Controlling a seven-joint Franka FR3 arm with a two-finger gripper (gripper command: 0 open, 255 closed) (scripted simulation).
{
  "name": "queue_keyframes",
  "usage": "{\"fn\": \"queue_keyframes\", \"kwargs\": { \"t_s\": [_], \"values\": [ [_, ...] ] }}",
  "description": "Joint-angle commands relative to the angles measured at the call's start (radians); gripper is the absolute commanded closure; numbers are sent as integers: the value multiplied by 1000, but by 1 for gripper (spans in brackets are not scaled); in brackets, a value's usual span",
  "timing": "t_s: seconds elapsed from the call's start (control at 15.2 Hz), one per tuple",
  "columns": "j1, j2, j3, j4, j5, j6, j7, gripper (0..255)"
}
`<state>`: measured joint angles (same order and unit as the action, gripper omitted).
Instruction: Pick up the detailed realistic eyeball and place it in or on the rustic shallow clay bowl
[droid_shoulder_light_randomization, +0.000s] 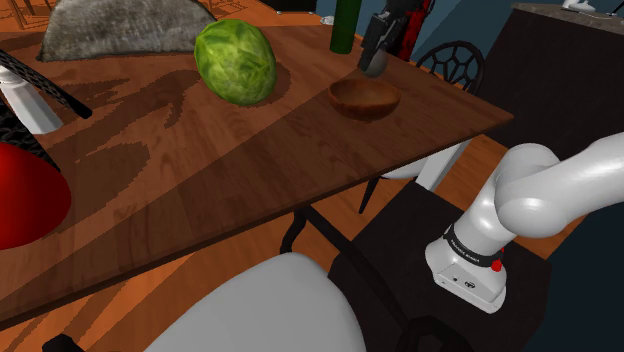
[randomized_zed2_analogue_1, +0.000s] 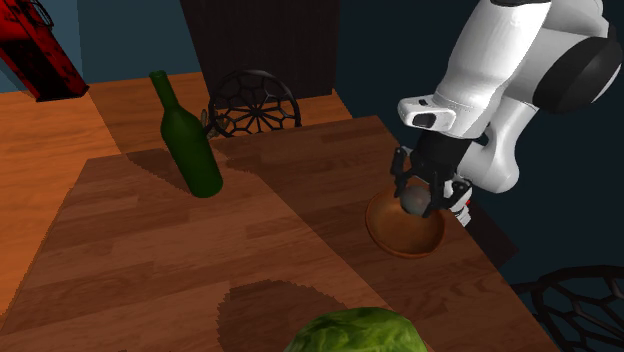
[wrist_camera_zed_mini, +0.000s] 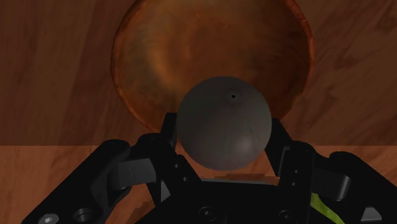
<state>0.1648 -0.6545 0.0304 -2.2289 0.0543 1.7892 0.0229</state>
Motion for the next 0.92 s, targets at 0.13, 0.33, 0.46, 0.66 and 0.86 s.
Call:
{"fn": "queue_keyframes", "kwargs": {
  "t_s": [0.13,0.33,0.46,0.66,0.86],
  "values": [
    [1,-11,2,-62,2,52,-1,255],
    [1,-13,2,-75,2,63,-1,255],
    [1,-13,2,-75,2,63,-1,255],
    [1,-13,2,-75,2,63,-1,255],
    [1,-13,2,-75,2,63,-1,0]
  ]
}}
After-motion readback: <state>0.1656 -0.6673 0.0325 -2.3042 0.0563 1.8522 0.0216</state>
